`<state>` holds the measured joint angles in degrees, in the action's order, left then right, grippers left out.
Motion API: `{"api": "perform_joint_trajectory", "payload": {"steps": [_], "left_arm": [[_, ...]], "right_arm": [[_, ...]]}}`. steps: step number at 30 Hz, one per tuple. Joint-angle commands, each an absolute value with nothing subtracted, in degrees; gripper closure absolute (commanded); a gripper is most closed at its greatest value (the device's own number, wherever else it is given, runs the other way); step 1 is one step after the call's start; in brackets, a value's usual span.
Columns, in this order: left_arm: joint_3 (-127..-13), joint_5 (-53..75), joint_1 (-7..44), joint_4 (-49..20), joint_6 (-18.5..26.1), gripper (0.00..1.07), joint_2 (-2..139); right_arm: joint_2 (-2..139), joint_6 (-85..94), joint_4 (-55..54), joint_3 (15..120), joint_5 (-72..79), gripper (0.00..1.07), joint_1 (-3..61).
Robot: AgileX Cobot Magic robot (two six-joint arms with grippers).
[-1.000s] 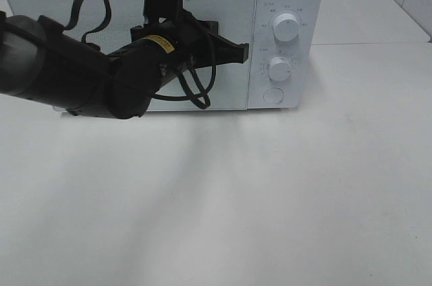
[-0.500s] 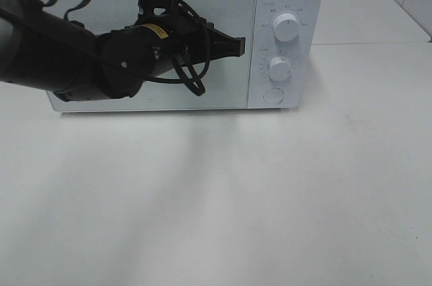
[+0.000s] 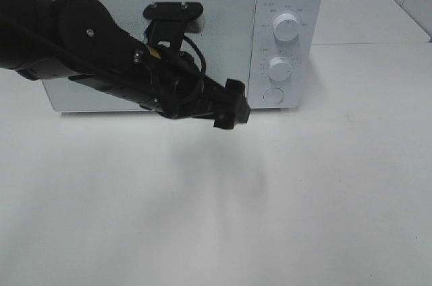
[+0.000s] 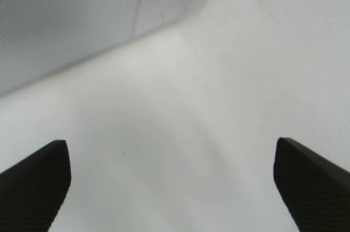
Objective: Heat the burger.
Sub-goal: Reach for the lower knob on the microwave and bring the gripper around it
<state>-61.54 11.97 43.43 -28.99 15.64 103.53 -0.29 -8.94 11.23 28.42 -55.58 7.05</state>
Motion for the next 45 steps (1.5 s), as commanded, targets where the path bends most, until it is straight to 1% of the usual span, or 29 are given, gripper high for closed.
{"api": "perform_joint_trajectory", "payload": {"steps": [1, 2, 3, 4, 6, 7, 14, 18, 19, 20, 21, 23, 24, 25, 26, 27, 28, 29, 30, 31, 32, 33, 34, 35, 37, 38, 39, 41, 45], "left_arm": [[-61.54, 22.57, 43.72, -27.56, 15.3, 0.07, 101.64], [-61.54, 28.59, 43.72, -26.18, 15.3, 0.08, 100.73], [-61.54, 28.59, 43.72, -26.18, 15.3, 0.08, 100.73], [-61.54, 34.43, 43.66, -24.52, 15.3, 0.08, 99.87], [-61.54, 36.84, 43.6, -23.32, 15.3, 0.08, 99.64], [-61.54, 42.0, 43.2, -22.06, 15.18, 0.08, 99.06], [-61.54, 51.39, 39.36, -21.72, 12.89, 0.08, 96.72], [-61.54, 55.69, 33.17, -19.82, 11.57, 0.08, 93.62], [-61.54, 55.69, 33.17, -19.82, 11.57, 0.08, 93.62], [-61.54, 56.95, 30.25, -19.54, 11.57, 0.08, 92.36], [-61.54, 56.95, 30.25, -19.54, 11.57, 0.08, 92.36], [-61.54, 58.96, 25.21, -19.25, 11.57, 0.08, 90.24], [-61.54, 58.96, 25.21, -19.25, 11.57, 0.08, 90.24], [-61.54, 59.7, 23.26, -19.25, 11.57, 0.08, 89.55], [-61.54, 61.08, 19.25, -19.14, 11.63, 0.08, 88.06], [-61.54, 61.08, 19.25, -19.14, 11.63, 0.08, 88.06], [-61.54, 62.28, 15.7, -18.62, 11.63, 0.08, 86.69], [-61.54, 62.68, 13.81, -18.16, 11.63, 0.08, 85.89], [-61.54, 62.68, 13.81, -18.16, 11.63, 0.08, 85.89], [-61.54, 63.83, 10.6, -17.42, 11.69, 0.08, 84.51], [-61.54, 63.83, 10.6, -17.42, 11.69, 0.08, 84.51], [-61.54, 65.15, 7.22, -16.67, 11.69, 0.08, 83.08], [-61.48, 65.89, 5.67, -16.16, 11.69, 0.08, 82.33], [-61.48, 65.89, 5.67, -16.16, 11.69, 0.08, 82.33], [-60.96, 67.04, 1.55, -15.36, 11.69, 0.08, 79.87], [-60.96, 67.04, 1.55, -15.36, 11.69, 0.08, 79.87], [-59.93, 67.04, -0.74, -15.47, 11.69, 0.08, 78.32], [-58.21, 66.98, -2.58, -16.04, 11.63, 0.09, 76.15], [-53.23, 66.98, -3.32, -15.93, 11.63, 0.09, 70.13]], "right_arm": [[-1.66, -8.65, 11.46, 28.48, -55.23, 0.33, 6.82], [-1.66, -8.65, 11.46, 28.48, -55.23, 0.33, 6.82], [-1.66, -8.65, 11.46, 28.48, -55.23, 0.33, 6.82], [-1.66, -8.65, 11.46, 28.48, -55.23, 0.33, 6.82], [-1.66, -8.65, 11.46, 28.48, -55.23, 0.33, 6.82], [-1.66, -8.65, 11.46, 28.48, -55.23, 0.33, 6.82], [-1.66, -8.65, 11.46, 28.48, -55.23, 0.33, 6.82], [-1.66, -8.65, 11.46, 28.48, -55.23, 0.33, 6.82], [-1.66, -8.65, 11.46, 28.48, -55.23, 0.33, 6.82], [-1.66, -8.65, 11.46, 28.48, -55.23, 0.33, 6.82], [-1.66, -8.65, 11.46, 28.48, -55.23, 0.33, 6.82], [-1.66, -8.65, 11.46, 28.48, -55.23, 0.33, 6.82], [-1.66, -8.65, 11.46, 28.48, -55.23, 0.33, 6.82], [-1.66, -8.65, 11.46, 28.48, -55.23, 0.33, 6.82], [-1.66, -8.65, 11.46, 28.48, -55.23, 0.33, 6.82], [-1.66, -8.65, 11.46, 28.48, -55.23, 0.33, 6.82], [-1.66, -8.65, 11.46, 28.48, -55.23, 0.33, 6.82], [-1.66, -8.65, 11.46, 28.48, -55.23, 0.33, 6.82], [-1.66, -8.65, 11.46, 28.48, -55.23, 0.33, 6.82], [-1.66, -8.65, 11.46, 28.48, -55.23, 0.33, 6.82], [-1.66, -8.65, 11.46, 28.48, -55.23, 0.33, 6.82], [-1.66, -8.65, 11.46, 28.48, -55.23, 0.33, 6.82], [-1.66, -8.65, 11.46, 28.48, -55.23, 0.33, 6.82], [-1.66, -8.65, 11.46, 28.48, -55.23, 0.33, 6.82], [-1.66, -8.65, 11.46, 28.48, -55.23, 0.33, 6.82], [-1.66, -8.65, 11.46, 28.48, -55.23, 0.33, 6.82], [-1.66, -8.65, 11.46, 28.48, -55.23, 0.33, 6.82], [-1.66, -8.65, 11.46, 28.48, -55.23, 0.33, 6.82], [-1.66, -8.65, 11.46, 28.48, -55.23, 0.33, 6.82]]}}
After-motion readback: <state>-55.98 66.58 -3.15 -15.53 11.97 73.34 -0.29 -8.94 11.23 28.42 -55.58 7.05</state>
